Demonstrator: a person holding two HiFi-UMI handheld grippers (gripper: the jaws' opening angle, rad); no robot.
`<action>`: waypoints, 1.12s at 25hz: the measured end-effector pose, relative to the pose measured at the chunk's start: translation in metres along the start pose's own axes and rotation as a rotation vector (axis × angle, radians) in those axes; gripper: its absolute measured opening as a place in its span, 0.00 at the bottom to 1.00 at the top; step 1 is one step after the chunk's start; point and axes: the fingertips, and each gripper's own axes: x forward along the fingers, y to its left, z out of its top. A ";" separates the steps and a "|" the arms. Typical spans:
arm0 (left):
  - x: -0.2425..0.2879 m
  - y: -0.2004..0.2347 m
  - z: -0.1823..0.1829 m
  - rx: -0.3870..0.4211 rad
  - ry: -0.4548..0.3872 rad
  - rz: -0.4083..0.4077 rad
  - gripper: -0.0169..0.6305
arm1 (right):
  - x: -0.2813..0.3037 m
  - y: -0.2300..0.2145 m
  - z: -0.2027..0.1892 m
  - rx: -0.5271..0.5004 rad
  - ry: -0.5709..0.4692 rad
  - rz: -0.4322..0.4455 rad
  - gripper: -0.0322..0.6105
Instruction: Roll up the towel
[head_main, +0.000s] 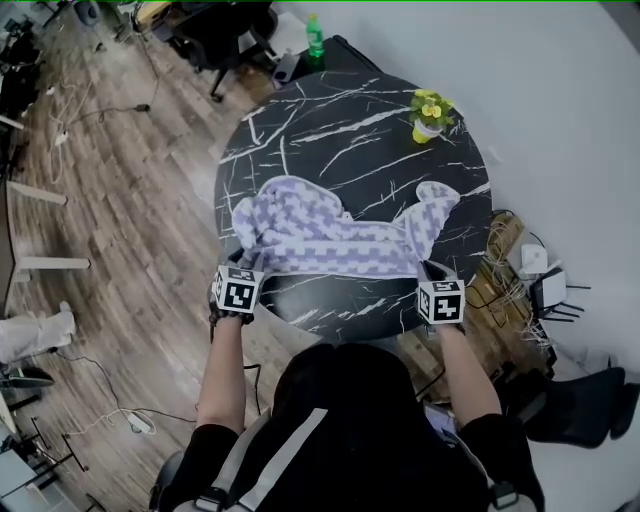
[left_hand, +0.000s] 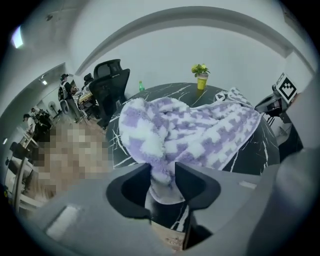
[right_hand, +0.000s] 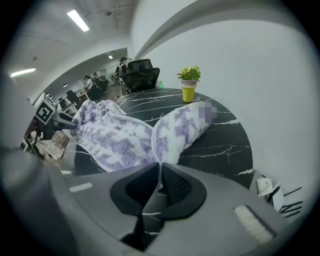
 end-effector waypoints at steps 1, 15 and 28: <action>0.001 -0.006 -0.004 -0.008 0.003 -0.007 0.27 | -0.002 0.001 -0.006 0.001 0.009 -0.001 0.10; -0.012 -0.061 -0.031 0.003 0.030 -0.022 0.30 | -0.027 0.010 -0.039 -0.020 -0.011 0.019 0.22; -0.052 -0.085 0.005 -0.076 -0.037 0.052 0.33 | -0.008 0.074 0.086 -0.287 -0.158 0.270 0.26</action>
